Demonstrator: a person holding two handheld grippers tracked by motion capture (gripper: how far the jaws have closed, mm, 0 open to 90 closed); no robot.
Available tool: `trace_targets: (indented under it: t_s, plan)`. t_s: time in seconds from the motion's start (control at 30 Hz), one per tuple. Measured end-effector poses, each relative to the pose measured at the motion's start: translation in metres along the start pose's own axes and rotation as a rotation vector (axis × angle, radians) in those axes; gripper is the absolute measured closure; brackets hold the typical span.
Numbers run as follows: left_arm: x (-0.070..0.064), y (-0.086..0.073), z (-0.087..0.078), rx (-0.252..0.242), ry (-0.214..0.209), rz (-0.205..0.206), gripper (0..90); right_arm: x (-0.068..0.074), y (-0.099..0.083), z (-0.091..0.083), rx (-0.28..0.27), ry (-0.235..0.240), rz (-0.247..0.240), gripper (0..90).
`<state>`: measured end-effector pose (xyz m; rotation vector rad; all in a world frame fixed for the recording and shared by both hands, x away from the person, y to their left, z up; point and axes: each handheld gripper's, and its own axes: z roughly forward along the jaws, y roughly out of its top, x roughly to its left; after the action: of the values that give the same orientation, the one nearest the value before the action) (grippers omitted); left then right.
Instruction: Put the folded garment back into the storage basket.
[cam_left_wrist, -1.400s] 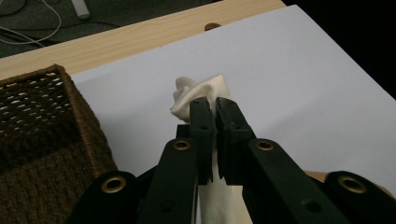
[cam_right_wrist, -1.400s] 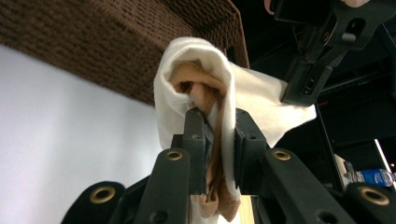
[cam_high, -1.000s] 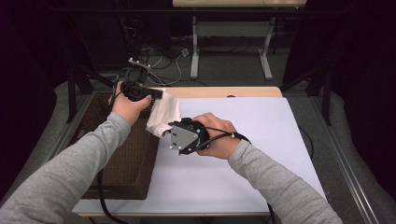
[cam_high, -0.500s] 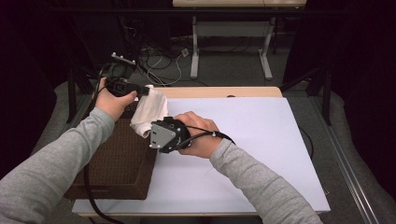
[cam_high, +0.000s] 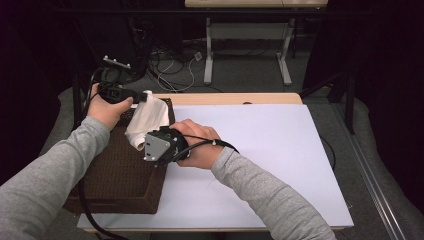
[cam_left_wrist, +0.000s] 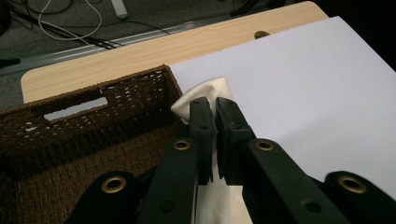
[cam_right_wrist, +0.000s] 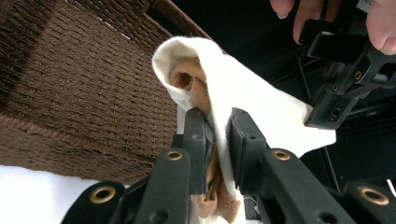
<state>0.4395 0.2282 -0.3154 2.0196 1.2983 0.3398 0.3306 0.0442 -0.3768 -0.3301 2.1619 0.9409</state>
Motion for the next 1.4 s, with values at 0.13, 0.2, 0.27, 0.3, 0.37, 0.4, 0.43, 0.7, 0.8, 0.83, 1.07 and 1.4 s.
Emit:
trace_targets:
  t_s: [0.13, 0.2, 0.27, 0.3, 0.37, 0.4, 0.43, 0.7, 0.8, 0.83, 1.07, 1.4]
  plan:
    - [0.004, -0.002, 0.0, 0.003, 0.003, -0.008, 85.9, -0.001, 0.002, 0.004, -0.001, 0.005, -0.007, 78.4]
    - [0.005, -0.003, -0.001, -0.002, 0.005, -0.015, 85.9, 0.0, 0.003, 0.006, -0.003, 0.009, 0.001, 78.4]
    - [0.007, -0.004, -0.003, -0.003, 0.008, -0.017, 86.0, 0.001, 0.004, 0.007, -0.003, 0.008, -0.001, 78.4]
    - [0.008, -0.004, -0.003, -0.004, 0.011, -0.02, 85.9, 0.001, 0.005, 0.008, -0.003, 0.012, 0.003, 78.4]
    - [0.01, -0.005, -0.004, -0.001, 0.012, -0.024, 86.0, 0.002, 0.006, 0.008, -0.004, 0.015, 0.001, 78.4]
    - [0.011, -0.005, -0.004, -0.001, 0.014, -0.025, 85.9, 0.002, 0.007, 0.009, -0.002, 0.015, 0.0, 78.4]
    - [0.012, -0.005, -0.004, 0.001, 0.014, -0.027, 85.9, 0.002, 0.007, 0.009, -0.004, 0.017, -0.001, 78.4]
    - [0.019, -0.01, -0.005, 0.0, 0.022, -0.037, 85.9, 0.005, 0.012, 0.016, -0.01, 0.023, -0.004, 78.4]
    - [0.021, -0.011, -0.006, -0.002, 0.024, -0.046, 85.9, 0.007, 0.013, 0.018, -0.011, 0.028, -0.002, 78.4]
    - [0.024, -0.012, -0.007, -0.001, 0.027, -0.05, 85.9, 0.007, 0.014, 0.019, -0.011, 0.03, -0.006, 78.4]
    - [0.032, -0.016, -0.009, -0.003, 0.036, -0.066, 86.0, 0.009, 0.019, 0.025, -0.019, 0.045, -0.016, 78.4]
    - [0.046, -0.027, 0.002, 0.015, 0.044, -0.097, 86.0, 0.017, 0.019, 0.044, -0.026, 0.071, 0.011, 78.5]
